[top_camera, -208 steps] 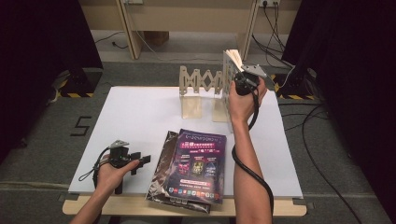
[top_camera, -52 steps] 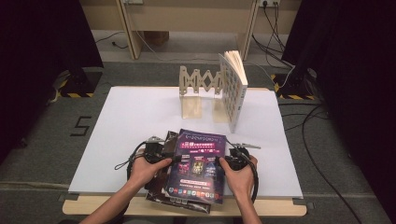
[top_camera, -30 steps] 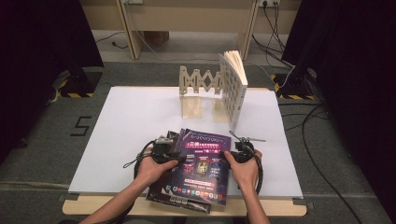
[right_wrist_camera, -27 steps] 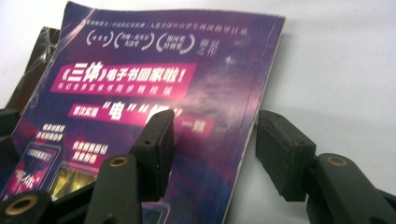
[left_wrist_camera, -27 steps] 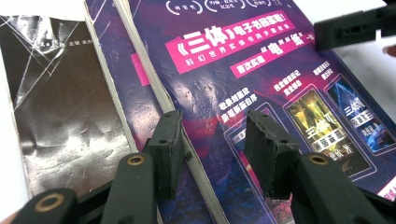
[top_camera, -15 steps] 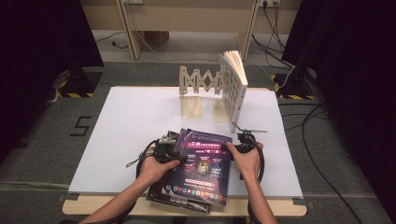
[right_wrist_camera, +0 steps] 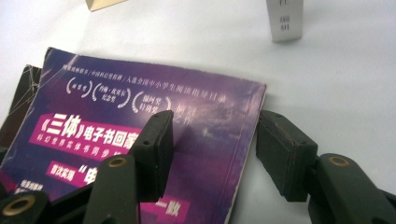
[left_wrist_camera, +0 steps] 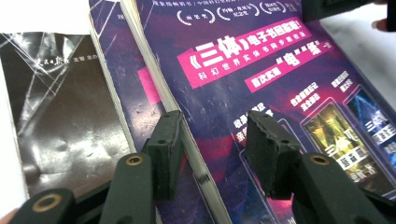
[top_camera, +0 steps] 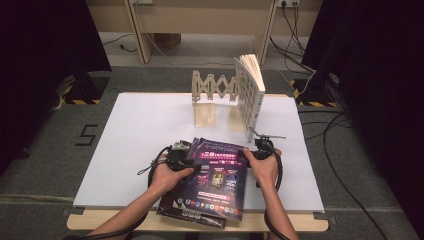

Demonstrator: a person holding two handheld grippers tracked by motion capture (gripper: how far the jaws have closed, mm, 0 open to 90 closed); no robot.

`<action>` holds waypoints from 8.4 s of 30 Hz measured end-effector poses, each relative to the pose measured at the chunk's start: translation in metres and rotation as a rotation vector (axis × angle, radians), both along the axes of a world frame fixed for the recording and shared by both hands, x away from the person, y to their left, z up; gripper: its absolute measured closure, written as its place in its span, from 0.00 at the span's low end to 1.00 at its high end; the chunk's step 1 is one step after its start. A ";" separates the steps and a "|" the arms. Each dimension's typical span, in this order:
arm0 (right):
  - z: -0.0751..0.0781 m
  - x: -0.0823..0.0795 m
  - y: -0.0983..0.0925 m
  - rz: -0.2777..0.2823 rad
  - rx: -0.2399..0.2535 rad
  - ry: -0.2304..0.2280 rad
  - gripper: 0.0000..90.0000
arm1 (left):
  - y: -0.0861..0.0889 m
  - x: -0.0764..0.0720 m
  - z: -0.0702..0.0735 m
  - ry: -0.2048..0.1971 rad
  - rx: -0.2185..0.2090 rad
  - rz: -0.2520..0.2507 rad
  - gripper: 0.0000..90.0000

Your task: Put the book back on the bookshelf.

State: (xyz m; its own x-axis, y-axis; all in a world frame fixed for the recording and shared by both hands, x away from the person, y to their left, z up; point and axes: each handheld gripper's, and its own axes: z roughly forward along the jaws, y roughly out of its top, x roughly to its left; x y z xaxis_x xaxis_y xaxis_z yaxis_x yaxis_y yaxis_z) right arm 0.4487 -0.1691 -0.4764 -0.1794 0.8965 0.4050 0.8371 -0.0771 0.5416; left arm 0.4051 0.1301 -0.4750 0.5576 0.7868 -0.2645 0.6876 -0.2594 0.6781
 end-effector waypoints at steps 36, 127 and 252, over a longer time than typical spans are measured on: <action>-0.003 0.002 -0.003 -0.014 0.157 0.062 0.53 | 0.002 0.007 0.000 -0.024 0.022 0.033 0.64; 0.069 -0.024 0.025 0.100 0.179 -0.183 0.92 | 0.093 -0.035 0.013 -0.120 -0.069 0.148 0.47; 0.196 0.006 0.063 -0.113 0.059 -0.738 0.93 | 0.104 -0.037 0.005 -0.089 -0.087 0.167 0.47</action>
